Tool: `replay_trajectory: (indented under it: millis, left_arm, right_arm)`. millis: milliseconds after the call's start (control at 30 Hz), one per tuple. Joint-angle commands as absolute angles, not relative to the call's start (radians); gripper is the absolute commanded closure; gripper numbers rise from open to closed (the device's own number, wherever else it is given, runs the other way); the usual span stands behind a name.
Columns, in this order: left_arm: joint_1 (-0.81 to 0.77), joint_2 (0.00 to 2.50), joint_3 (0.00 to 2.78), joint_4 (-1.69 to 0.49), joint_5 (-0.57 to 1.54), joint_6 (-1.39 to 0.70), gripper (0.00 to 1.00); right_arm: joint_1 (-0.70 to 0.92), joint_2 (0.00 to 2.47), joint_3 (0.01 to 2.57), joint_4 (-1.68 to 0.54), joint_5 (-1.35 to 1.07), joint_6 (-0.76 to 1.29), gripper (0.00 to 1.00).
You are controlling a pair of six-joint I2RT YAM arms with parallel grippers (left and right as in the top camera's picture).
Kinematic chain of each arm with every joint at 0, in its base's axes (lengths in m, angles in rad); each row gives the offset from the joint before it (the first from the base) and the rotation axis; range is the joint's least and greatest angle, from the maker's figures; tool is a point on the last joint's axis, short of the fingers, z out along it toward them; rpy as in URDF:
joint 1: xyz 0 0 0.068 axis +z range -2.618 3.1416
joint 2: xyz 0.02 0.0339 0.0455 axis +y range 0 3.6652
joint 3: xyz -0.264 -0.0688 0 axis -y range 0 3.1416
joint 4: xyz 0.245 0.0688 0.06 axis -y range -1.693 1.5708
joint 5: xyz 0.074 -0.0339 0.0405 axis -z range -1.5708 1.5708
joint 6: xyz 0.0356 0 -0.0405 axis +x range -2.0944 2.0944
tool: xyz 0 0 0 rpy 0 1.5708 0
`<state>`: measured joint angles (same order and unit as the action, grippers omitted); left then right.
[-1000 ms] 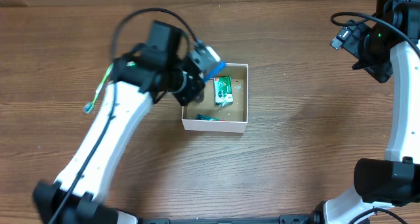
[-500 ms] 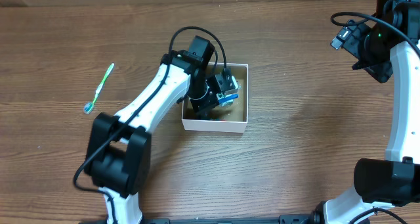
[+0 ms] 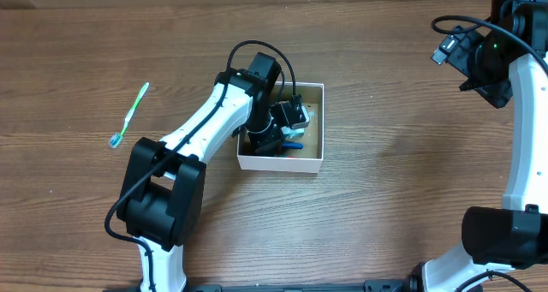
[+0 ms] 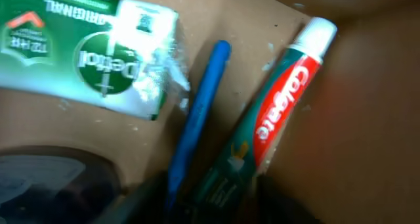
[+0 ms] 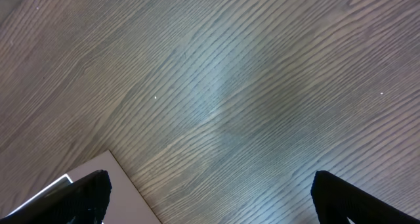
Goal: Pack container
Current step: 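Carry the blue razor over the box and lower it inside, then move left gripper to the green toothbrush and grasp it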
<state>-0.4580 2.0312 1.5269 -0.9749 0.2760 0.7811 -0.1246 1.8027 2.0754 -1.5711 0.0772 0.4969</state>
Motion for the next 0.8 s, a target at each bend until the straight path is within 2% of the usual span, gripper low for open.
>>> replay_trajectory:
  millis: [0,167,433,467,533,567,633,767]
  left_arm:
    - [-0.489,2.021,1.596,-1.017,0.281,0.782,0.48]
    - [-0.519,1.998,1.759,-1.127,0.278,0.778,0.48]
    - [-0.499,1.938,2.055,-1.283,0.224,0.535,0.44]
    - [-0.486,1.932,2.076,-1.289,0.192,0.488,0.4]
    - [-0.449,1.917,2.102,-1.29,0.115,0.393,0.22]
    - [-0.424,1.912,2.109,-1.289,0.076,0.342,0.17]
    - [-0.358,1.905,2.112,-1.295,0.027,0.252,0.13]
    - [-0.187,1.913,2.103,-1.324,0.019,0.149,0.12]
  right_arm:
    - [-0.126,1.794,2.082,-1.569,0.076,0.494,0.0]
    - [-0.126,1.794,2.082,-1.569,0.076,0.494,0.0]
    - [-0.126,1.794,2.082,-1.569,0.076,0.494,0.0]
    - [-0.126,1.794,2.082,-1.569,0.076,0.494,0.0]
    - [-0.126,1.794,2.082,-1.569,0.076,0.494,0.0]
    - [-0.126,1.794,2.082,-1.569,0.076,0.494,0.0]
    - [-0.126,1.794,2.082,-1.569,0.076,0.494,0.0]
    - [-0.126,1.794,2.082,-1.569,0.076,0.494,0.0]
